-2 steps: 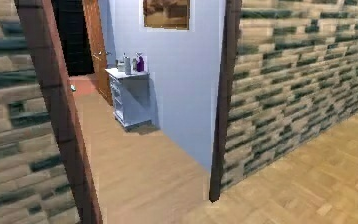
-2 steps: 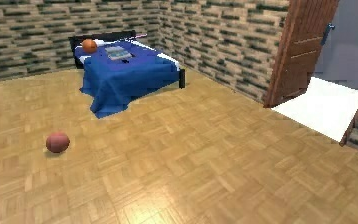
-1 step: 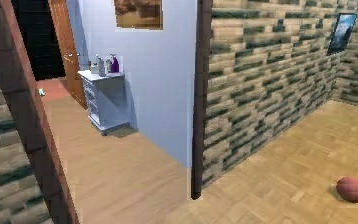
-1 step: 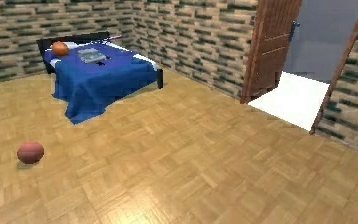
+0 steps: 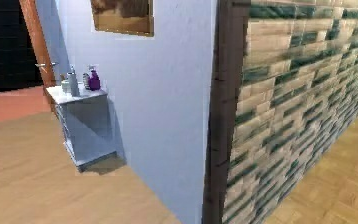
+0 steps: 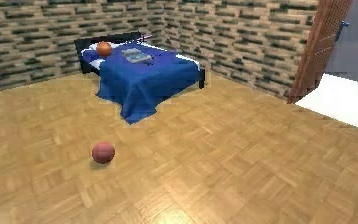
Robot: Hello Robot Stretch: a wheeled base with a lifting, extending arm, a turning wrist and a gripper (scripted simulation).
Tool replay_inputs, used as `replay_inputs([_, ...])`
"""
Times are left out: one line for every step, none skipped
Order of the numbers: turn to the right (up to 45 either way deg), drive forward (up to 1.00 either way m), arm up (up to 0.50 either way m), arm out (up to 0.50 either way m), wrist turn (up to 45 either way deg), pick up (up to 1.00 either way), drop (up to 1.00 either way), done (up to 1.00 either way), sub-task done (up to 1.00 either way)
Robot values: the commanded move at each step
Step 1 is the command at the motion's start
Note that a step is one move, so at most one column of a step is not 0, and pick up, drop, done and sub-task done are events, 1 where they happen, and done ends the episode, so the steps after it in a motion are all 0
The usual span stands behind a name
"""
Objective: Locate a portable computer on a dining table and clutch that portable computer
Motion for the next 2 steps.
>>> replay_inputs([-27.0,0.0,0.0,0.0,0.0,0.0,0.0,0.0,0.0])
replay_inputs([0.0,1.0,0.0,0.0,0.0,0.0,0.0,0.0,0.0])
